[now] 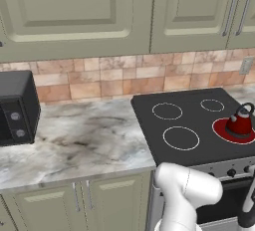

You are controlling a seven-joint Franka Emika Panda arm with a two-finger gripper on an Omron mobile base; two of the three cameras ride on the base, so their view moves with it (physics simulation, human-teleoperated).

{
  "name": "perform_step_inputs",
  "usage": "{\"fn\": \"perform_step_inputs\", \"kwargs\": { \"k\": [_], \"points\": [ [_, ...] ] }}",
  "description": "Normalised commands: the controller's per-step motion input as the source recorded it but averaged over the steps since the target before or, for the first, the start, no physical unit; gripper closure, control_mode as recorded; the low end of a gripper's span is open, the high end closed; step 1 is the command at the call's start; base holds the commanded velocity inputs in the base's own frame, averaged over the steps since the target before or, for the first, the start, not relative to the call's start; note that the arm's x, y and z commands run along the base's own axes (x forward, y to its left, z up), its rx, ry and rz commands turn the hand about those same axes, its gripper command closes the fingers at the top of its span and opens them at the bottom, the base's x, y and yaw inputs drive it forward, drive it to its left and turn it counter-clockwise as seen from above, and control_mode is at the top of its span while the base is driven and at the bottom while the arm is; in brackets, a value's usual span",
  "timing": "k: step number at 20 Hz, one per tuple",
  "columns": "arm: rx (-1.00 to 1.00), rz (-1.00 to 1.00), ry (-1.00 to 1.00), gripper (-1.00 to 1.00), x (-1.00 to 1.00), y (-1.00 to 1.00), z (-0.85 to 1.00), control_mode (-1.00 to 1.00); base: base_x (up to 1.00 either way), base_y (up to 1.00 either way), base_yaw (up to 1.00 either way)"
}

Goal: The kettle is done boiling. Turn off the stove, then wait for 300 timesteps before moving the kettle to the dining table.

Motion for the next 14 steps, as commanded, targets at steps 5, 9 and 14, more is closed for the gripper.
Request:
{"fn": "perform_step_inputs", "kwargs": {
  "k": [5, 9, 14],
  "points": [
    [0.0, 0.0, -0.12, -1.0, 0.0, 0.03, -0.26, -1.0, 0.0, 0.0, 0.0],
    [0.0, 0.0, -0.02, -1.0, 0.0, 0.0, -0.19, -1.0, 0.0, 0.0, 0.0],
    [0.0, 0.0, 0.0, -1.0, 0.0, 0.0, -0.17, -1.0, 0.0, 0.0, 0.0]
  ]
}}
